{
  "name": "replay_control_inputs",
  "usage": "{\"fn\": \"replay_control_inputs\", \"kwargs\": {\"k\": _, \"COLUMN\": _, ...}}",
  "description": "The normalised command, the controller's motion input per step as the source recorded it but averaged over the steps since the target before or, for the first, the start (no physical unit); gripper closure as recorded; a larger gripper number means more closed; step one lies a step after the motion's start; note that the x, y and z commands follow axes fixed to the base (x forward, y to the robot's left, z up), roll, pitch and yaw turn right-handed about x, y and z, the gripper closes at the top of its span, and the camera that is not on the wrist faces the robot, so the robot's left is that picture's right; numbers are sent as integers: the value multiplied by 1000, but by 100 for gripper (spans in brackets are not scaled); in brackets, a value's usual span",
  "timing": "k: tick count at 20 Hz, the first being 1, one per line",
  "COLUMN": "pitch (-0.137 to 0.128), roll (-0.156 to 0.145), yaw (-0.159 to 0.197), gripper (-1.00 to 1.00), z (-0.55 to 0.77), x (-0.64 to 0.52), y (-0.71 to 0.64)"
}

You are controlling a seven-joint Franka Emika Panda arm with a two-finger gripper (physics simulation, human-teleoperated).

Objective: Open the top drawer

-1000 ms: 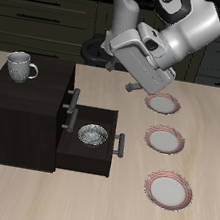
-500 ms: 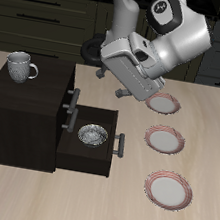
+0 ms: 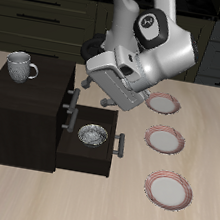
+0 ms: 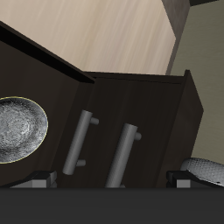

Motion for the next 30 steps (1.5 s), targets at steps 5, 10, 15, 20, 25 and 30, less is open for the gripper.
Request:
{"fn": "replay_control_inputs", "kwargs": {"k": 5, "pitch": 47, "roll": -52, "yaw": -15, "gripper": -100, "z": -223, "x": 99, "y": -320}}
{"fn": "replay_control_inputs", "kwargs": {"k": 10, "pitch": 41, "roll": -71, "yaw": 11, "gripper": -100, "z": -311, "x": 121, "y": -460}}
{"fn": "replay_control_inputs", "kwargs": {"k": 15, "pitch": 127, "roll": -72, "yaw": -19, "gripper": -100, "z": -452, "x": -101, "y": -445}}
{"fn": "replay_control_inputs", "kwargs": {"k": 20, "pitch": 145, "roll": -82, "yaw": -35, "gripper": -100, "z": -436, "x": -112, "y": -620}}
{"fn": "replay_control_inputs", "kwargs": {"k": 25, "pitch": 55, "roll": -80, "yaw": -52, "gripper": 100, "z": -51, "x": -223, "y": -598}}
{"fn": "replay_control_inputs", "kwargs": {"k": 30, "pitch": -9, "roll": -31, "yaw": -29, "gripper": 100, "z": 150, "x": -106, "y": -293}}
